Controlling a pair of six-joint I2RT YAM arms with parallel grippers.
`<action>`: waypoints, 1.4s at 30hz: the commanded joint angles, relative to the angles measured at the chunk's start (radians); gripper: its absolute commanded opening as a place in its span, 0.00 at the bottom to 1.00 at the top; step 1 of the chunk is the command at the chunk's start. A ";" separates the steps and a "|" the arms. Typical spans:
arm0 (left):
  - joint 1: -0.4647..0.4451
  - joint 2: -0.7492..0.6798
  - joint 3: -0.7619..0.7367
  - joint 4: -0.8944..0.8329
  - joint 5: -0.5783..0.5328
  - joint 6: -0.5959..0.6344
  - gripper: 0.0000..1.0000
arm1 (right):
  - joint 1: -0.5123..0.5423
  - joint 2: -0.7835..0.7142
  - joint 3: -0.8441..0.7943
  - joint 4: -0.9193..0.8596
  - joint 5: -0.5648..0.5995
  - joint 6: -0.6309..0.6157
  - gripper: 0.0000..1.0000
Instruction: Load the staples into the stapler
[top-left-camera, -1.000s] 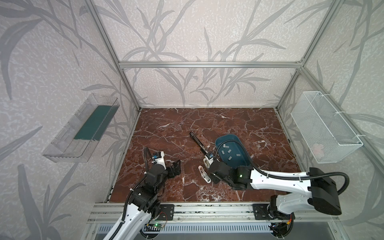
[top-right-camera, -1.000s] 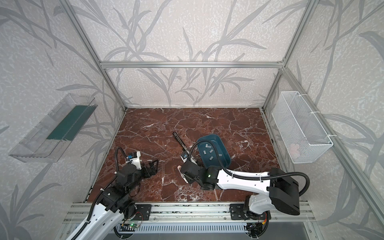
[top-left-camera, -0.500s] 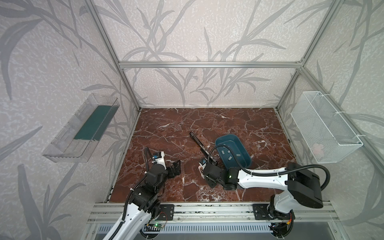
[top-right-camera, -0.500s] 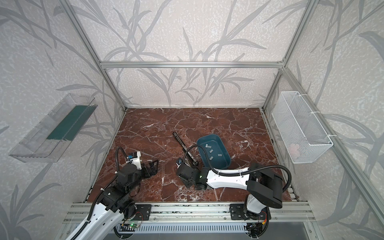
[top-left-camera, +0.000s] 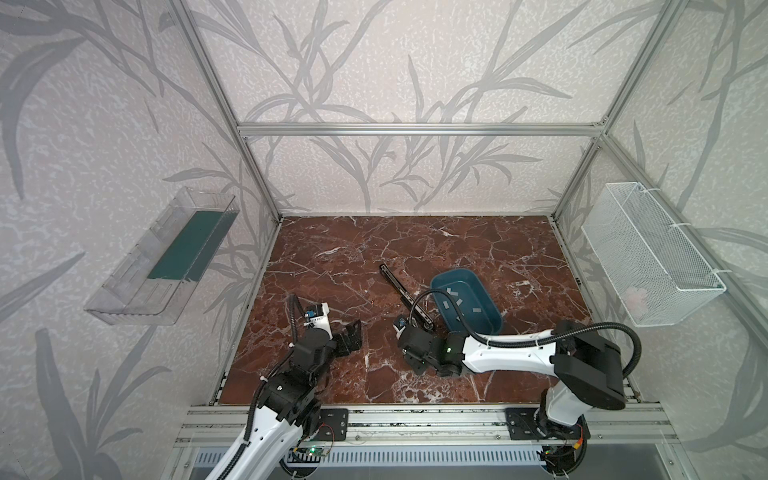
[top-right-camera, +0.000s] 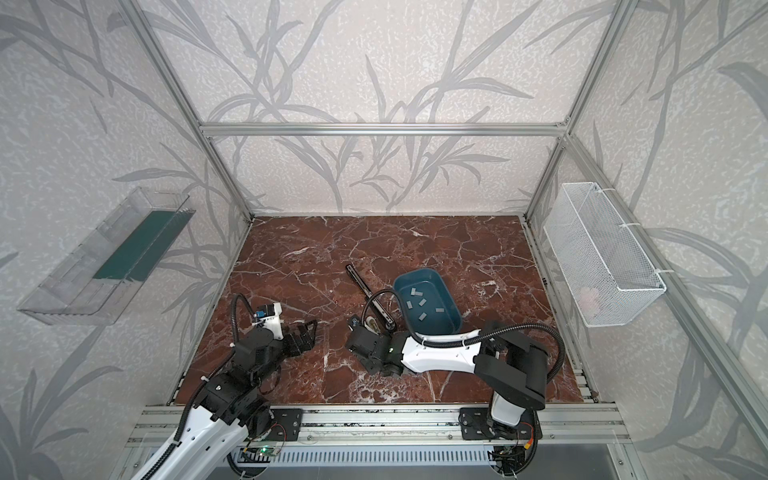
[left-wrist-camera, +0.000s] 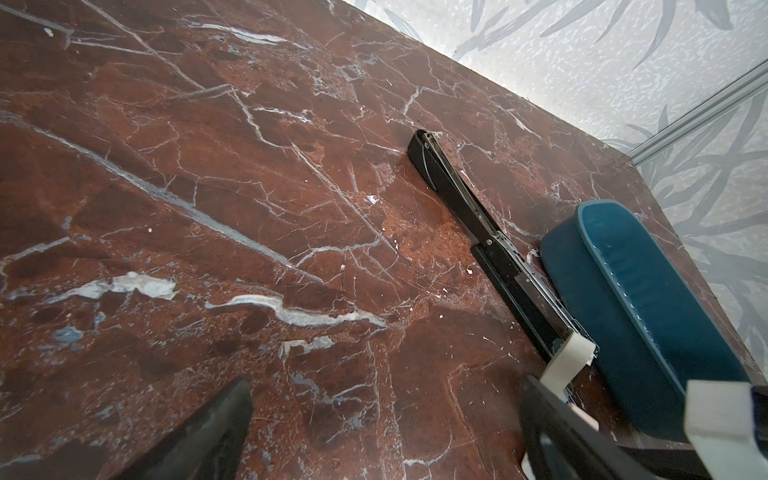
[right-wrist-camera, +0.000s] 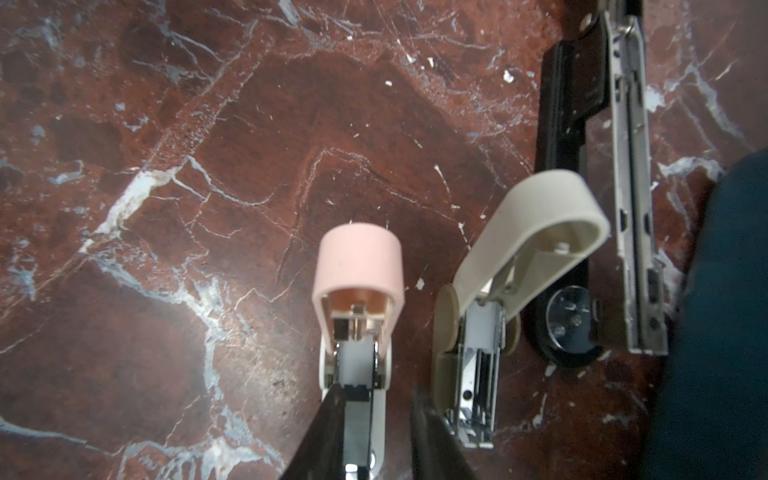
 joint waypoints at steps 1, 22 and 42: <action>0.005 -0.004 -0.002 -0.006 -0.011 -0.002 0.99 | -0.006 0.021 0.028 -0.049 0.012 0.022 0.28; 0.005 0.001 -0.007 0.002 -0.019 -0.003 0.99 | -0.035 -0.226 0.055 -0.214 0.167 0.060 0.27; 0.005 0.227 0.025 0.078 -0.081 -0.024 0.99 | -0.591 -0.051 0.101 -0.248 -0.160 0.137 0.30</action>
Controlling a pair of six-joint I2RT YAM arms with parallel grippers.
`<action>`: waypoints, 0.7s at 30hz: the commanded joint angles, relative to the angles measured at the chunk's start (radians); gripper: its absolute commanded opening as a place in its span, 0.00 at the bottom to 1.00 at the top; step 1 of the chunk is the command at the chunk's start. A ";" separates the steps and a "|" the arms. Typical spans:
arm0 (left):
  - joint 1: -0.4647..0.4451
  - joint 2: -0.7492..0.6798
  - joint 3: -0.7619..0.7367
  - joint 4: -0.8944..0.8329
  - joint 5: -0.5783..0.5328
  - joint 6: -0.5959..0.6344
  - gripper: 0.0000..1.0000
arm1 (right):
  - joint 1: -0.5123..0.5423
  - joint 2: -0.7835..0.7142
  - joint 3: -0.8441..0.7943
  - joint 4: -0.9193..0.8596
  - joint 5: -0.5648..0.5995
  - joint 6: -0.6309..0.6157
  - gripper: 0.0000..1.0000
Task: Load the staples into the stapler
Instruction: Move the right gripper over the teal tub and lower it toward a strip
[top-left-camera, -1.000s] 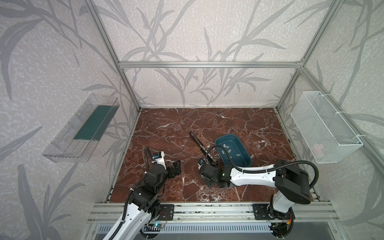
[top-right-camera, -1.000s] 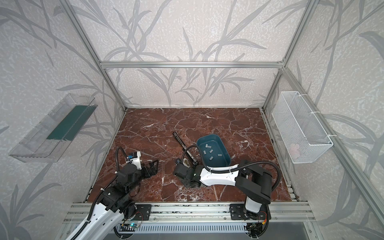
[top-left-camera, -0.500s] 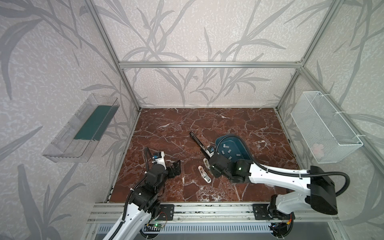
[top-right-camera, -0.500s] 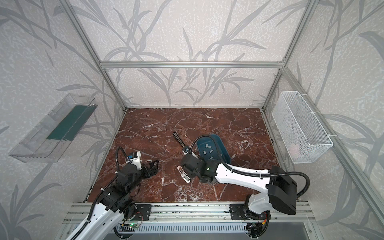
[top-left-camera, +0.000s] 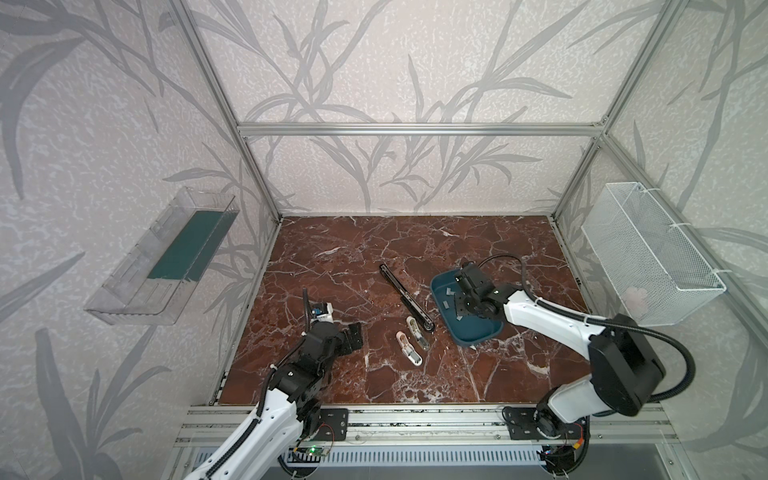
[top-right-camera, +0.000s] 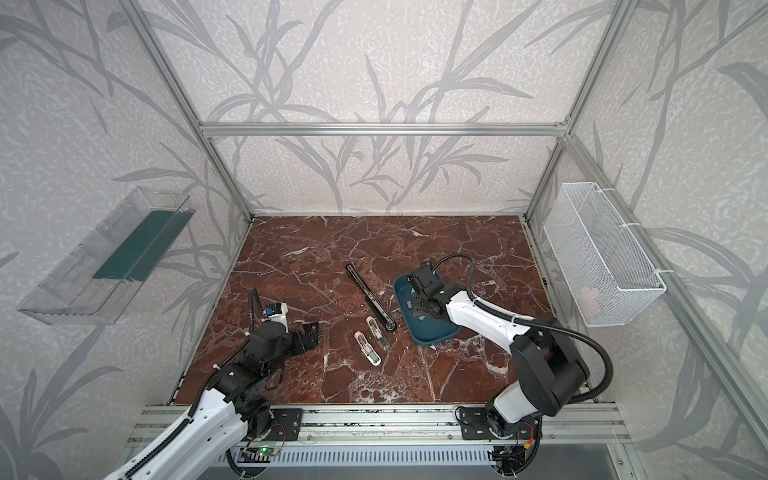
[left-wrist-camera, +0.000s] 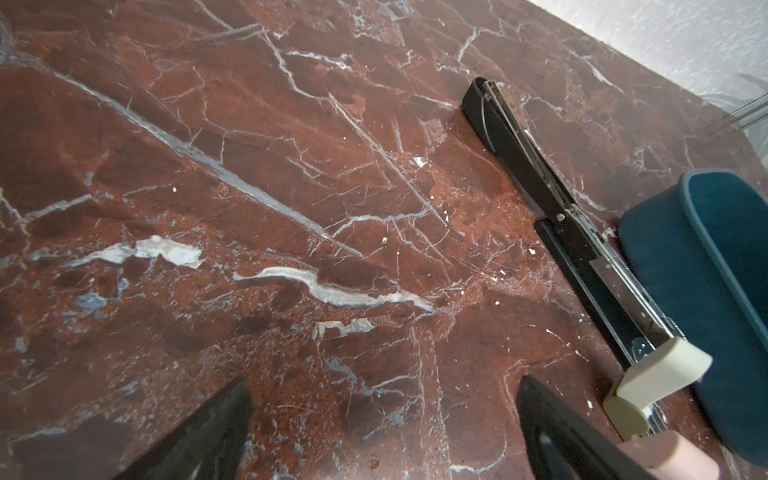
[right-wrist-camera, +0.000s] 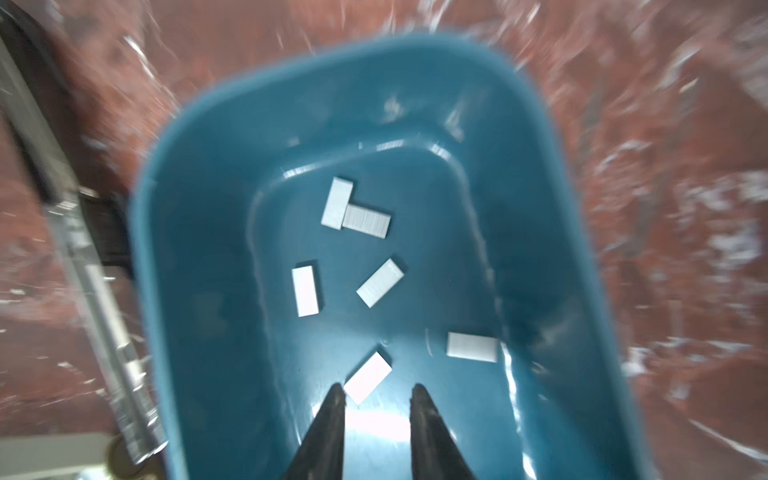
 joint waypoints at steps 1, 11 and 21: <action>0.005 0.006 0.028 0.015 -0.033 -0.016 0.99 | -0.022 0.081 0.075 -0.046 -0.066 0.015 0.31; 0.005 -0.052 0.018 0.000 -0.042 -0.011 0.99 | -0.034 0.228 0.141 -0.038 -0.051 0.027 0.37; 0.005 -0.062 0.017 -0.004 -0.043 -0.008 0.99 | -0.043 0.262 0.149 -0.043 -0.012 0.051 0.41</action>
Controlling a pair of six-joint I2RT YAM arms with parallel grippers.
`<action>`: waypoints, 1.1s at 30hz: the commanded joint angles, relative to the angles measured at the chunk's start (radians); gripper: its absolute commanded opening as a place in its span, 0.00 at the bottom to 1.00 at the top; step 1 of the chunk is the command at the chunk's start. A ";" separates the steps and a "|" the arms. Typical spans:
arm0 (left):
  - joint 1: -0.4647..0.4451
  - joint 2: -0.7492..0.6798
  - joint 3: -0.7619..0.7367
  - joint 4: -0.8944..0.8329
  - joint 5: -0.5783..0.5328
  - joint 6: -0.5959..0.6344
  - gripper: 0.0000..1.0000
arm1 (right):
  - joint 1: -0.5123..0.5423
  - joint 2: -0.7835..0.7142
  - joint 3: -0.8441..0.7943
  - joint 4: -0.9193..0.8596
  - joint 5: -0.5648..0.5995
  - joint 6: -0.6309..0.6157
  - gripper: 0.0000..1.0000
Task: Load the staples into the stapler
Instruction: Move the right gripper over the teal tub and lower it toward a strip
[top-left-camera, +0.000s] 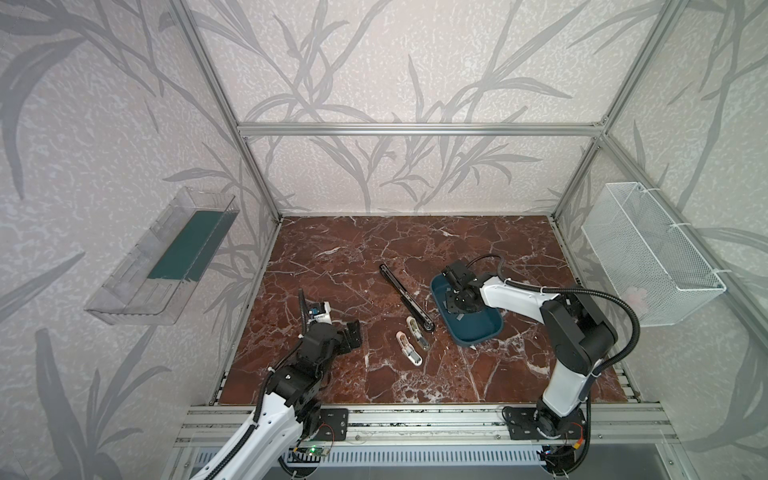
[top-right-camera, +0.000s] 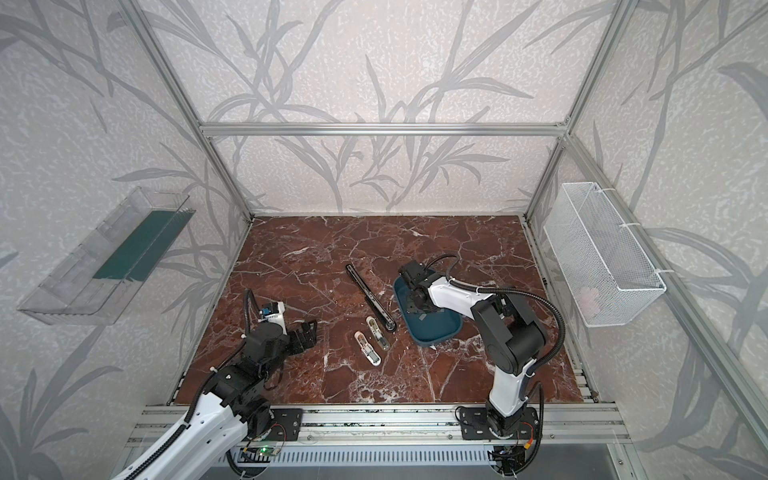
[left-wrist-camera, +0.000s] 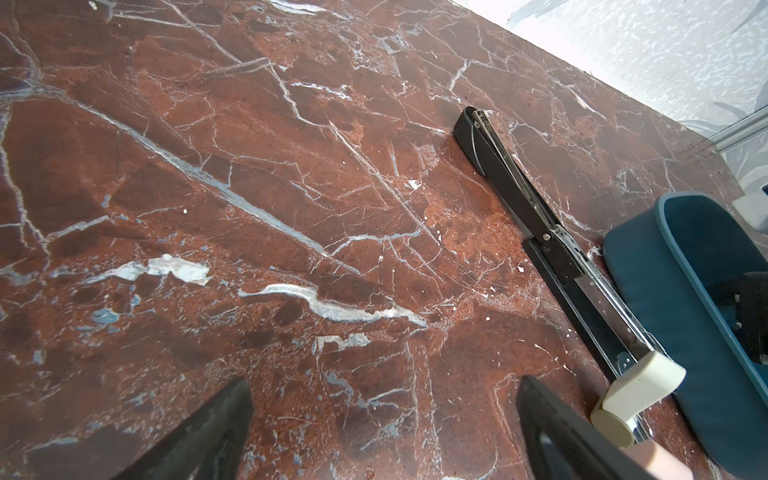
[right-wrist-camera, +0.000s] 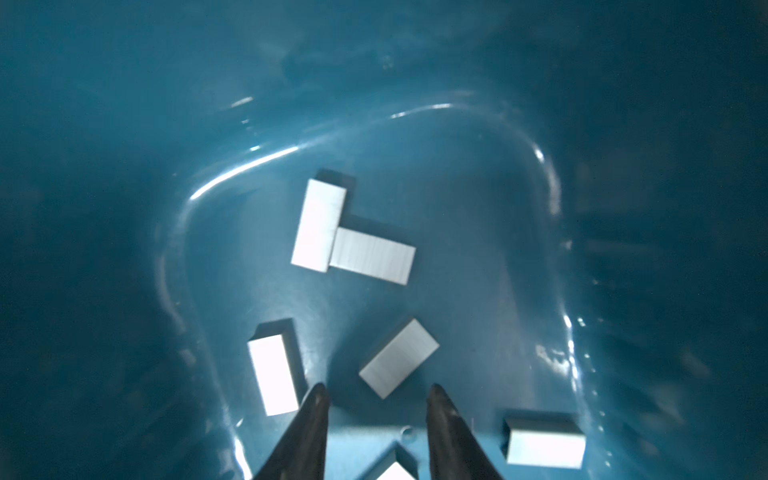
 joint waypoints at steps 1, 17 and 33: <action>0.005 -0.006 0.017 -0.005 -0.021 -0.008 0.99 | -0.010 0.026 0.023 -0.021 0.018 0.022 0.41; 0.005 -0.011 0.019 -0.011 -0.025 -0.007 0.99 | -0.015 0.119 0.095 -0.052 0.000 0.012 0.41; 0.006 -0.011 0.020 -0.016 -0.028 -0.007 0.99 | -0.015 0.153 0.092 -0.094 0.077 -0.007 0.25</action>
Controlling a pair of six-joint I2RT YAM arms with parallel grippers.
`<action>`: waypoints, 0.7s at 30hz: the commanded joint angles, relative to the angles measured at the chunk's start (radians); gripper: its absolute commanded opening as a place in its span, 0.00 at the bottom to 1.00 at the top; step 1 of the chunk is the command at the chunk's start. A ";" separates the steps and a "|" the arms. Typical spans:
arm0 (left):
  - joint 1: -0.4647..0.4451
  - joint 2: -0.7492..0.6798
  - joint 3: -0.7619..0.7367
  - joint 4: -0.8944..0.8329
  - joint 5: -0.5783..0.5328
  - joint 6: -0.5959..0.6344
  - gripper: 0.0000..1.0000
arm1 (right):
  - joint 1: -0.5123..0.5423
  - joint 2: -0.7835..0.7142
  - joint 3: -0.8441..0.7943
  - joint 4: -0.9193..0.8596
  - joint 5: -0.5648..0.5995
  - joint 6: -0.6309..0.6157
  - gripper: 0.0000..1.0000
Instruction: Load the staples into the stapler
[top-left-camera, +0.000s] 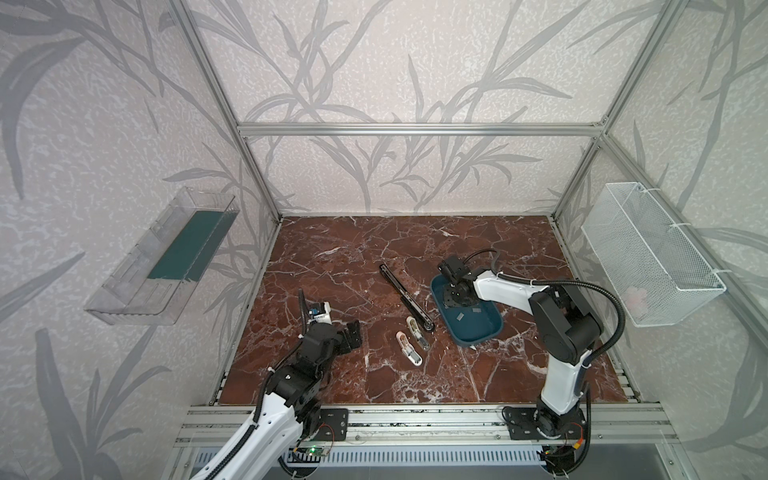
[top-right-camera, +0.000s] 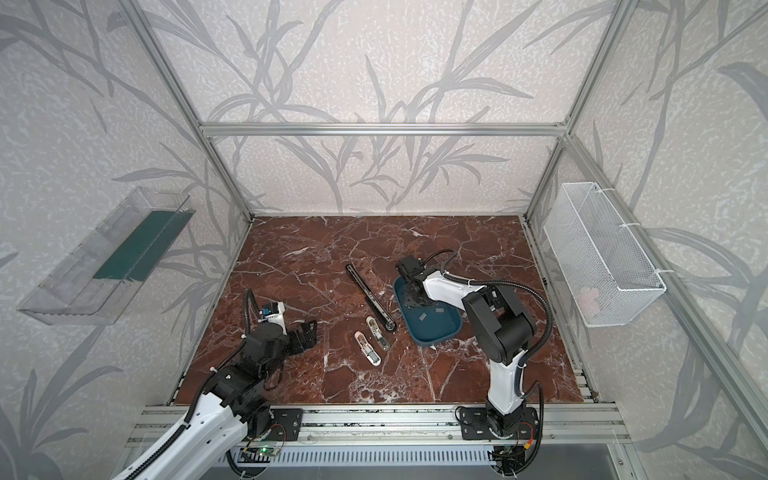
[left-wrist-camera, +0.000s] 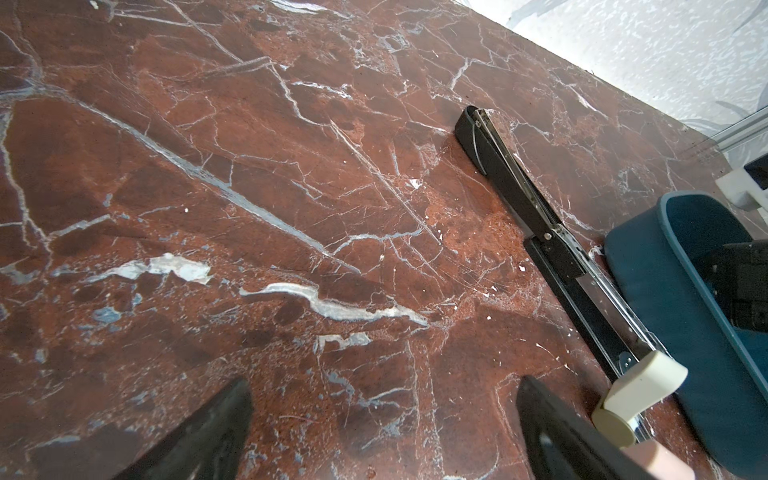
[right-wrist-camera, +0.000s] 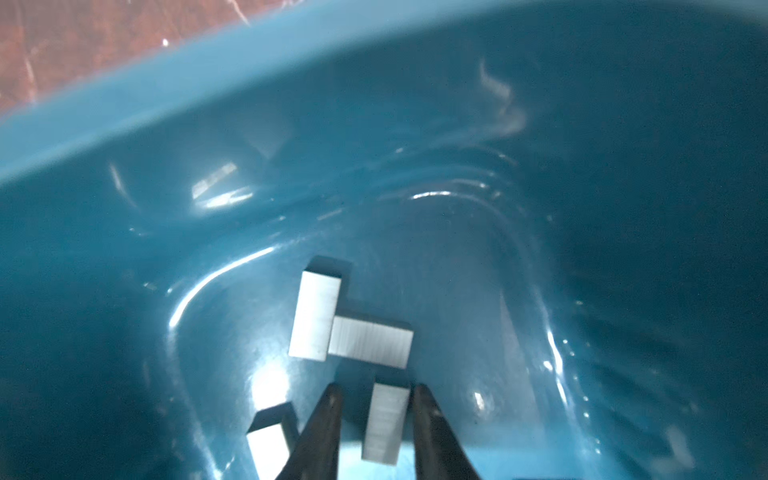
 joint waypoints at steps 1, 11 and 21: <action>0.005 -0.010 0.021 -0.012 -0.028 -0.007 0.99 | -0.005 0.060 -0.007 -0.085 0.030 -0.012 0.23; 0.005 -0.012 0.020 -0.013 -0.027 -0.006 0.99 | -0.003 0.093 0.009 -0.101 0.036 -0.018 0.19; 0.005 -0.014 0.020 -0.016 -0.028 -0.006 0.99 | 0.002 0.066 -0.009 -0.090 0.004 -0.013 0.08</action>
